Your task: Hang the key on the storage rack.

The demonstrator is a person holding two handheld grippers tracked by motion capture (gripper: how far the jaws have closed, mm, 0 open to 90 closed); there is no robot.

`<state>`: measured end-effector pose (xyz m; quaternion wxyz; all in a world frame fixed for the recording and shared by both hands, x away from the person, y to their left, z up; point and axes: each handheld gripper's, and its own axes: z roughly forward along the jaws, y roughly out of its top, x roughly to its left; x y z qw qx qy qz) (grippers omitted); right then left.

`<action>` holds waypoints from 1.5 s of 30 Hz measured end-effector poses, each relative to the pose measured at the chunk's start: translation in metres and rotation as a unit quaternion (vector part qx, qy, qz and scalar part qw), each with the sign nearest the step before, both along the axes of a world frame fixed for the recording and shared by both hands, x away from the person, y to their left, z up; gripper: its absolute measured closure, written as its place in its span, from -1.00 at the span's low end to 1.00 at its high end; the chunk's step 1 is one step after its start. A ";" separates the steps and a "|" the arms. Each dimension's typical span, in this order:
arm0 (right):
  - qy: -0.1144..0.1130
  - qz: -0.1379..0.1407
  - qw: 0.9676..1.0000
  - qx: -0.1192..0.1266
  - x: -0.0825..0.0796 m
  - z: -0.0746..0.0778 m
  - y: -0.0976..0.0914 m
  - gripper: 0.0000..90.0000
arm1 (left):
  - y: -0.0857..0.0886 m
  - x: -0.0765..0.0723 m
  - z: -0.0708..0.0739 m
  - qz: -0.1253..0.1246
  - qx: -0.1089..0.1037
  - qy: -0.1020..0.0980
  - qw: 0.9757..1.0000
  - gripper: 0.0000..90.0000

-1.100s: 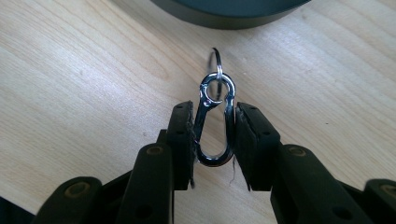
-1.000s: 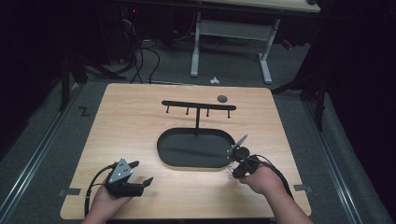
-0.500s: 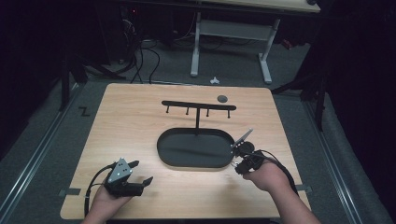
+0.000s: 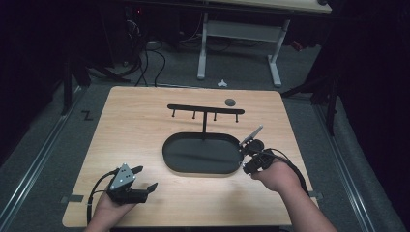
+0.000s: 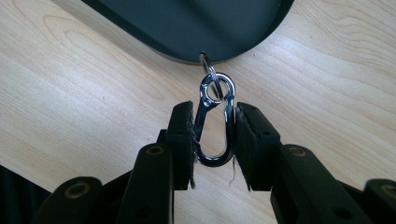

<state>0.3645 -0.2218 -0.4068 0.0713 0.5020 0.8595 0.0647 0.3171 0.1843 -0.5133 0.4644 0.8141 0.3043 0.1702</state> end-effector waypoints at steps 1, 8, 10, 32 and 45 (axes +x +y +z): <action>0.000 0.000 1.000 0.000 0.000 0.000 0.000 0.52 | 0.000 0.000 0.000 0.000 0.000 0.000 1.000 -0.59; -0.008 -0.010 1.000 0.007 0.009 0.018 -0.001 0.52 | 0.000 0.000 0.000 -0.001 0.000 -0.001 1.000 -0.59; -0.012 -0.010 1.000 0.008 0.011 0.023 0.000 0.52 | 0.000 0.000 0.000 -0.001 0.000 -0.001 1.000 -0.59; -0.046 -0.008 0.999 0.009 0.034 0.065 0.015 0.52 | 0.001 0.000 0.001 -0.002 -0.001 0.000 1.000 -0.59; -0.072 -0.004 0.997 0.007 0.048 0.094 0.023 0.52 | 0.002 0.000 0.001 -0.002 0.000 0.001 1.000 -0.59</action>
